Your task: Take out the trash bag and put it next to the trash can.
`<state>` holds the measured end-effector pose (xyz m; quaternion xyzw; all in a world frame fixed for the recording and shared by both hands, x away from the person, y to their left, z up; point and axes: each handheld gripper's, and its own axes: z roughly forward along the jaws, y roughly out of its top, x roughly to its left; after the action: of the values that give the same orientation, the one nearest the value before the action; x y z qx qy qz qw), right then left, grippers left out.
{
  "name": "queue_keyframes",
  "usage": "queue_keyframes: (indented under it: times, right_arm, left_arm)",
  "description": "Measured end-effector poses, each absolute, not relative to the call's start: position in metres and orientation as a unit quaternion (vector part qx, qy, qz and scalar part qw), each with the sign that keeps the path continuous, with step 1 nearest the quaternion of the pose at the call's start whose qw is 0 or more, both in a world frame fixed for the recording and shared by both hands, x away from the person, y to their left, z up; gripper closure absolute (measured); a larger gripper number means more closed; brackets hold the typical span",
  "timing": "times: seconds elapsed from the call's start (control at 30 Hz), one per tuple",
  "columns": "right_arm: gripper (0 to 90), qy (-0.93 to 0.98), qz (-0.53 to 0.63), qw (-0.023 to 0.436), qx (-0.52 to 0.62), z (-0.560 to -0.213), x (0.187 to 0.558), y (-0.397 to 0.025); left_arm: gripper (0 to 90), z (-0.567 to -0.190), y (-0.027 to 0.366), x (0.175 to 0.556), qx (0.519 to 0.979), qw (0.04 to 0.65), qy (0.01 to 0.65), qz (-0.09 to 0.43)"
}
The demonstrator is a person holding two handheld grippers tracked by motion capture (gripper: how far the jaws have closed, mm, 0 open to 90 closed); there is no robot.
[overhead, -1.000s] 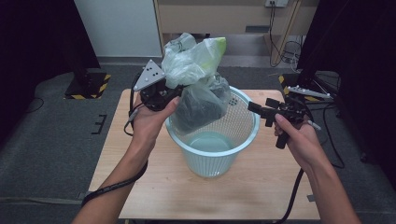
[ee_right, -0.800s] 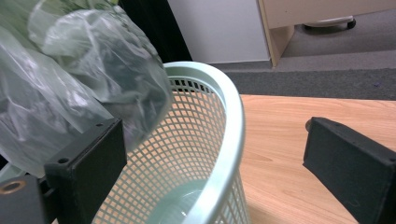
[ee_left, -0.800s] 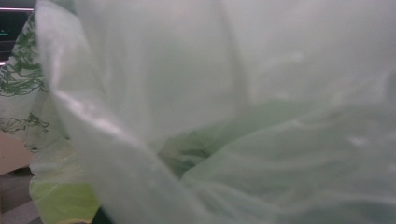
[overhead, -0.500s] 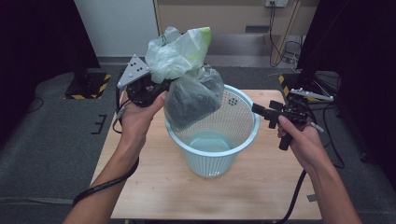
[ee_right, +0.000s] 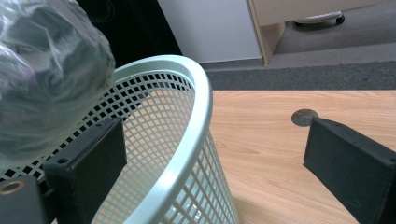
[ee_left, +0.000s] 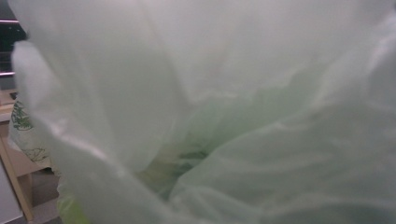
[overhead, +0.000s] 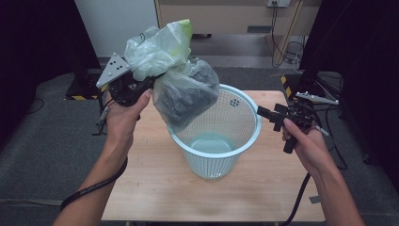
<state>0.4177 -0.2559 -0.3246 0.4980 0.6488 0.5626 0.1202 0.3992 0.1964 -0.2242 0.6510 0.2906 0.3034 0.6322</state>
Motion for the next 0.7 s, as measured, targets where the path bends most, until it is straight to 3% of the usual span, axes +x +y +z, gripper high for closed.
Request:
queue_keyframes:
  times: [0.7]
  right_arm:
    - [5.6, 0.644, 0.559, 0.121, 0.508, -0.338, 0.415, -0.268]
  left_arm:
    - [88.2, -0.209, 0.25, 0.386, 0.623, 0.633, 0.312, 0.336]
